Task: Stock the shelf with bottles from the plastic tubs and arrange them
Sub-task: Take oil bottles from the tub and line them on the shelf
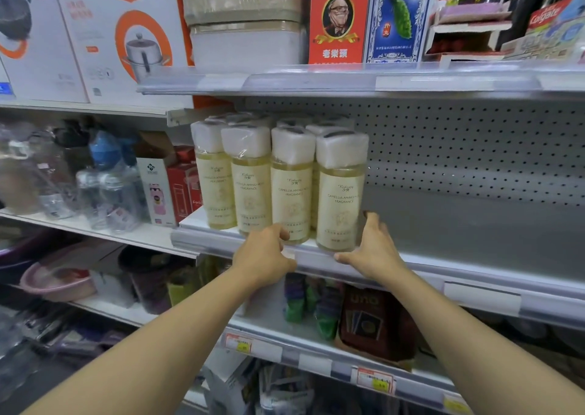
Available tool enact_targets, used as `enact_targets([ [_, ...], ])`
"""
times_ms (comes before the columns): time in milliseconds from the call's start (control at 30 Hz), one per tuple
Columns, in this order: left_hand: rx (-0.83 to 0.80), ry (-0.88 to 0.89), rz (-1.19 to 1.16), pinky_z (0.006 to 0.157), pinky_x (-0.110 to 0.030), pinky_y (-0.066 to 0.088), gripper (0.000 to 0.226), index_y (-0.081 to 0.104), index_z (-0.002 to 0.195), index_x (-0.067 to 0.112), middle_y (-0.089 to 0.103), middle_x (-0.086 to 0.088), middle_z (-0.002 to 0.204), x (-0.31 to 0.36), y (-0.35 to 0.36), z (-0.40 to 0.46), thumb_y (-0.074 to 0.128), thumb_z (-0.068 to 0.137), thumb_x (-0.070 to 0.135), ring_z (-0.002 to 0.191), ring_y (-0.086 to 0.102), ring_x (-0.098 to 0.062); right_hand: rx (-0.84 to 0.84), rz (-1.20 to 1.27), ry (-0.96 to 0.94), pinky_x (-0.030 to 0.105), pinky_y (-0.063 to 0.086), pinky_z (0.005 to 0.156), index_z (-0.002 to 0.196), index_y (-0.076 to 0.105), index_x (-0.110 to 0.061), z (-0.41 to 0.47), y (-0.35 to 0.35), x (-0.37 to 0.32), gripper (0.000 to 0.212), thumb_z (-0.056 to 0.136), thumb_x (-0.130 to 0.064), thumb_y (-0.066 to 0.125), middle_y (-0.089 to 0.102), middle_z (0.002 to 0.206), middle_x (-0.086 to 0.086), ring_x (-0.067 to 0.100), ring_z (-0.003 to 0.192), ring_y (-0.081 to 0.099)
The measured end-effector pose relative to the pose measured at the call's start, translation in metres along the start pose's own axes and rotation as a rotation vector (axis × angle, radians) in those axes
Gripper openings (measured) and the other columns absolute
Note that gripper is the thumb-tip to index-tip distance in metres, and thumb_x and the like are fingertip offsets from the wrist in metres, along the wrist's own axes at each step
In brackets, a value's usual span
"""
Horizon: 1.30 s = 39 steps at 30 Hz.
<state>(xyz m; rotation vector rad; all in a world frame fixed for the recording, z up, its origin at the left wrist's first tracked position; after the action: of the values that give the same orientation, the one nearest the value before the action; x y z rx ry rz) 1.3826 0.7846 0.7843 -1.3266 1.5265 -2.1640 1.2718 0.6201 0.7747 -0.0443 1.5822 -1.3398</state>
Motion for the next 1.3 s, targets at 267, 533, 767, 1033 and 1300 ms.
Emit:
enact_targets([
  [267,-0.109,0.041,0.004,0.09,-0.04,0.051,0.051,0.05,0.123,0.022,0.062,-0.001,0.113,-0.008,0.035,-0.025,0.074,0.079,0.027,0.101,0.059,-0.02,0.09,-0.221,-0.091,0.036,0.025,0.112,0.147,0.019,-0.016,-0.07,-0.002,0.009,0.092,0.077,-0.033,0.076,0.026,0.149,0.005,0.022,0.139,0.016],
  [533,-0.255,0.085,0.03,0.092,-0.041,0.05,0.056,0.049,0.13,0.02,0.06,-0.003,0.12,-0.023,0.096,-0.058,0.073,0.08,0.029,0.11,0.057,-0.024,-0.003,-0.288,0.055,0.034,0.028,0.109,0.145,0.023,-0.015,-0.129,0.023,0.058,0.092,0.074,-0.038,0.077,0.031,0.144,0.006,0.025,0.133,0.022],
  [767,-0.384,0.055,0.037,0.088,-0.042,0.052,0.055,0.048,0.13,0.02,0.059,-0.006,0.117,-0.032,0.157,-0.079,0.072,0.081,0.03,0.103,0.058,-0.028,-0.117,-0.316,0.193,0.035,0.03,0.11,0.144,0.025,-0.014,-0.166,0.046,0.12,0.091,0.073,-0.038,0.077,0.031,0.142,0.008,0.028,0.133,0.022],
  [1033,-0.497,-0.048,0.021,0.087,-0.039,0.052,0.052,0.05,0.122,0.021,0.063,-0.005,0.111,-0.041,0.246,-0.109,0.075,0.077,0.03,0.1,0.06,-0.025,-0.26,-0.333,0.29,0.037,0.032,0.107,0.139,0.029,-0.014,-0.192,0.073,0.205,0.086,0.072,-0.039,0.078,0.033,0.14,0.01,0.029,0.13,0.026],
  [1300,-0.622,-0.239,0.045,0.087,-0.034,0.049,0.056,0.05,0.128,0.019,0.061,-0.007,0.12,-0.06,0.36,-0.164,0.073,0.078,0.028,0.108,0.059,-0.026,-0.43,-0.274,0.36,0.033,0.032,0.104,0.138,0.031,-0.015,-0.23,0.111,0.314,0.082,0.074,-0.036,0.077,0.034,0.14,0.009,0.027,0.129,0.027],
])
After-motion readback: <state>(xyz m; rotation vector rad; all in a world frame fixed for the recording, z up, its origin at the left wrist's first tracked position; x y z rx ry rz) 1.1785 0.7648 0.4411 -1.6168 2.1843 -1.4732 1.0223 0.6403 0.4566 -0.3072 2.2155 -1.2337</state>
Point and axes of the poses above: each hand's wrist, its own z-axis towards the middle knuckle, its own y-axis out of the palm, x = y × z, the point moved 7 cm from there along z, towards the middle knuckle
